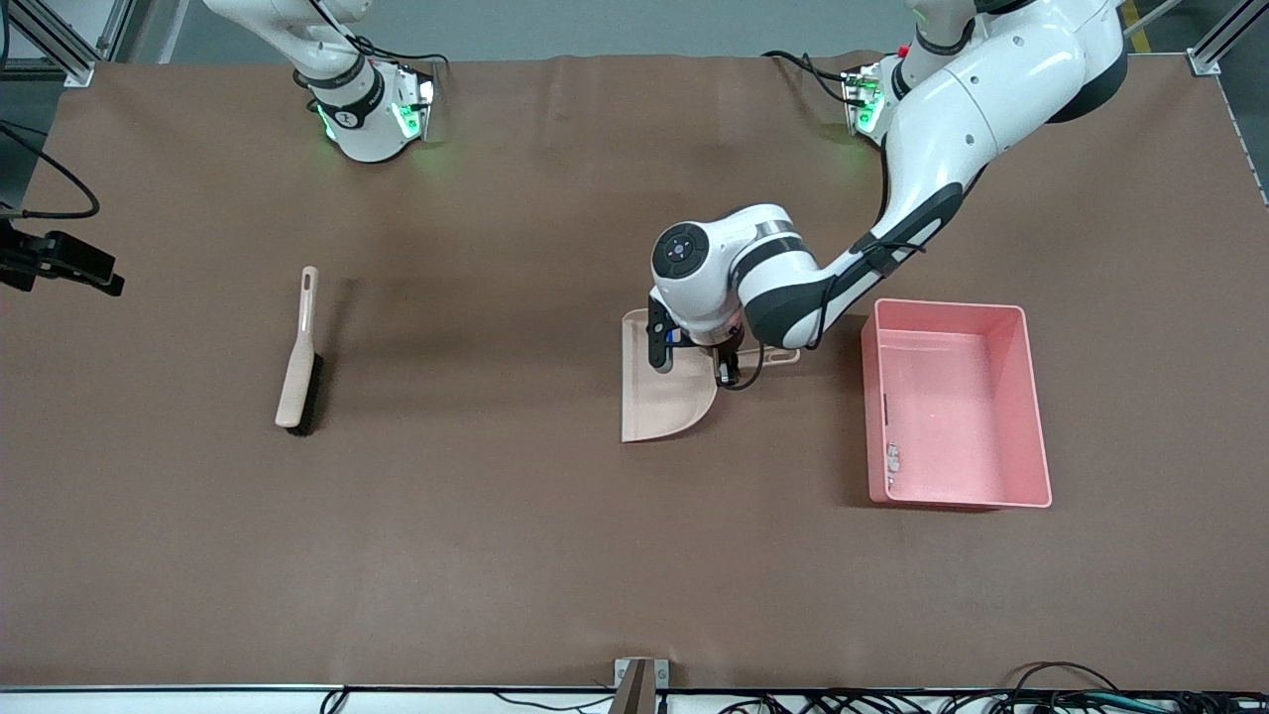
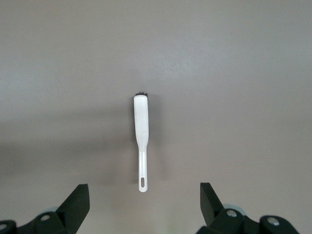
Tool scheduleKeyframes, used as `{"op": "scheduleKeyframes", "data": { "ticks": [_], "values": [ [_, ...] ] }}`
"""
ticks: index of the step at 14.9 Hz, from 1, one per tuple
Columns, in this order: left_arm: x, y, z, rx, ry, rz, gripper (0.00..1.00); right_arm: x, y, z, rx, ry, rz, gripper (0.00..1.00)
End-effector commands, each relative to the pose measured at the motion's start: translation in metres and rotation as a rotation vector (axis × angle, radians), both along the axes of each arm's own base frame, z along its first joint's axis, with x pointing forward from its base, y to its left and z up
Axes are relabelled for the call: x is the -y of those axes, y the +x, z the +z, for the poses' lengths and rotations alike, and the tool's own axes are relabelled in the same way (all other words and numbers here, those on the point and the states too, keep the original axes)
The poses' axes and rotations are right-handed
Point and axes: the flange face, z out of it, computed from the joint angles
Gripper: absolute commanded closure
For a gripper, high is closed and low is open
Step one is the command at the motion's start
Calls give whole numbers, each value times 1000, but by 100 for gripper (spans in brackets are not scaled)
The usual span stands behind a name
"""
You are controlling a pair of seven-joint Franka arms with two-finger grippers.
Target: Clean e-waste and dump in bin
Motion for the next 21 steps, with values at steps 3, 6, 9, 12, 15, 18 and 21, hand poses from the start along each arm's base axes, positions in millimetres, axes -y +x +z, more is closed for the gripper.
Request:
{"op": "scheduleKeyframes", "data": {
  "ticks": [3, 6, 9, 12, 15, 18, 21],
  "values": [
    [4, -1, 2, 6, -10, 38, 0, -1, -7, 4, 16, -19, -14, 0],
    [-14, 17, 22, 12, -3, 104, 0, 0, -7, 2, 13, -11, -18, 0],
    [-42, 54, 74, 31, -29, 252, 0, 0, -7, 2, 12, -11, -19, 0],
    [-57, 80, 146, 130, -51, 462, 0, -1, -7, 2, 12, -9, -18, 0],
    [-92, 104, 188, 173, -100, 604, 0, -2, -6, 2, 15, -8, -15, 0],
    [-127, 119, 238, 255, -124, 666, 0, -2, -6, 2, 14, -8, -15, 0],
    [-172, 131, 276, 317, -136, 739, 0, -1, -6, 2, 15, -8, -16, 0]
  ]
}}
